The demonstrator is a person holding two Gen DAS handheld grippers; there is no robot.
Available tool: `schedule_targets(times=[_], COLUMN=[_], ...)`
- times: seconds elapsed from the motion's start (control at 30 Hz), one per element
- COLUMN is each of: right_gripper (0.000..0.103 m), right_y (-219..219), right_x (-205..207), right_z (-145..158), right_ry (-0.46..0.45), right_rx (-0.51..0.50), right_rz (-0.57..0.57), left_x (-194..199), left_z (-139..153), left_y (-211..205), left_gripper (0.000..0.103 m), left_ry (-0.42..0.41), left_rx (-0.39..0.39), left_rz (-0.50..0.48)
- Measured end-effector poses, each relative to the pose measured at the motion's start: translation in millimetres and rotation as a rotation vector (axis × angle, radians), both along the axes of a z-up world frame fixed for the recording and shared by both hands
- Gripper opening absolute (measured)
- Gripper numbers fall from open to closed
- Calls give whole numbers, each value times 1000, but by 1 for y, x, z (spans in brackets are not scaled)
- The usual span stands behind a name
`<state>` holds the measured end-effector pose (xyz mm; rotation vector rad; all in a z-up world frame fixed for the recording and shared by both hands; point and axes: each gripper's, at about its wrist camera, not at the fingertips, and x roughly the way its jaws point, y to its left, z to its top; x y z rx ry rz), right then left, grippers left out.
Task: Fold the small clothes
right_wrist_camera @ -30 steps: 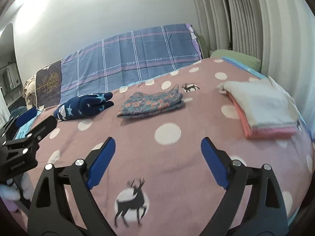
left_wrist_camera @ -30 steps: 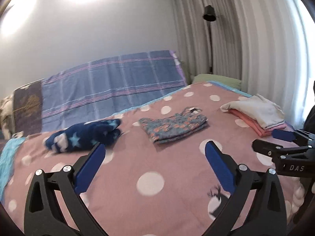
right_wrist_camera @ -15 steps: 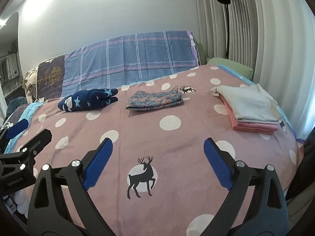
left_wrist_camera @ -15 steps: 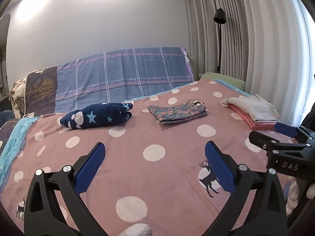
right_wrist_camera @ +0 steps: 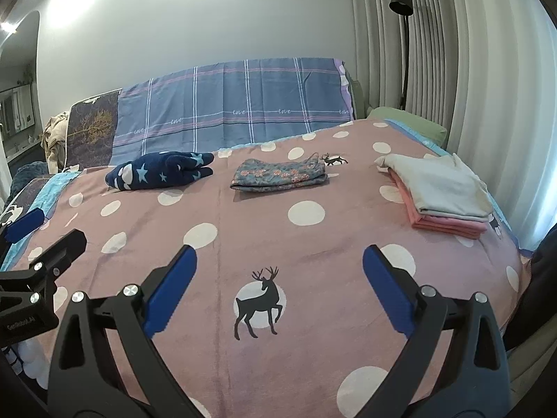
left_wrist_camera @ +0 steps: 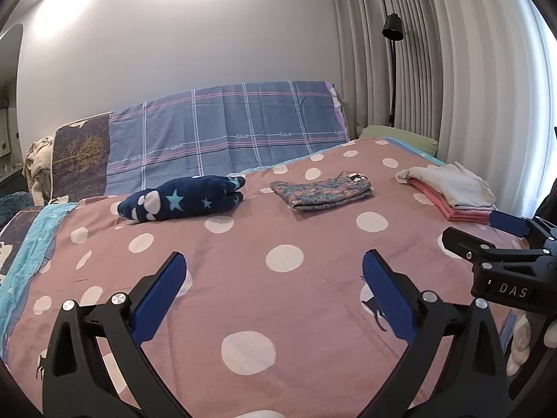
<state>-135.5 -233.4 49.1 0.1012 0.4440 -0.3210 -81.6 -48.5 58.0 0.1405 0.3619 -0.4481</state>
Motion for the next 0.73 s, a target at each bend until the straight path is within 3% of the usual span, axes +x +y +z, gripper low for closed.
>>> schedule_targets(times=[0.73], right_gripper=[99], right_y=[0], right_x=[7], right_z=[-6], right_ry=[22], right_rx=[2], right_rz=[13], left_x=[3], left_z=[-11], left_y=[-8], left_gripper=[101], left_ry=[25], left_rx=[38], left_rz=[-3])
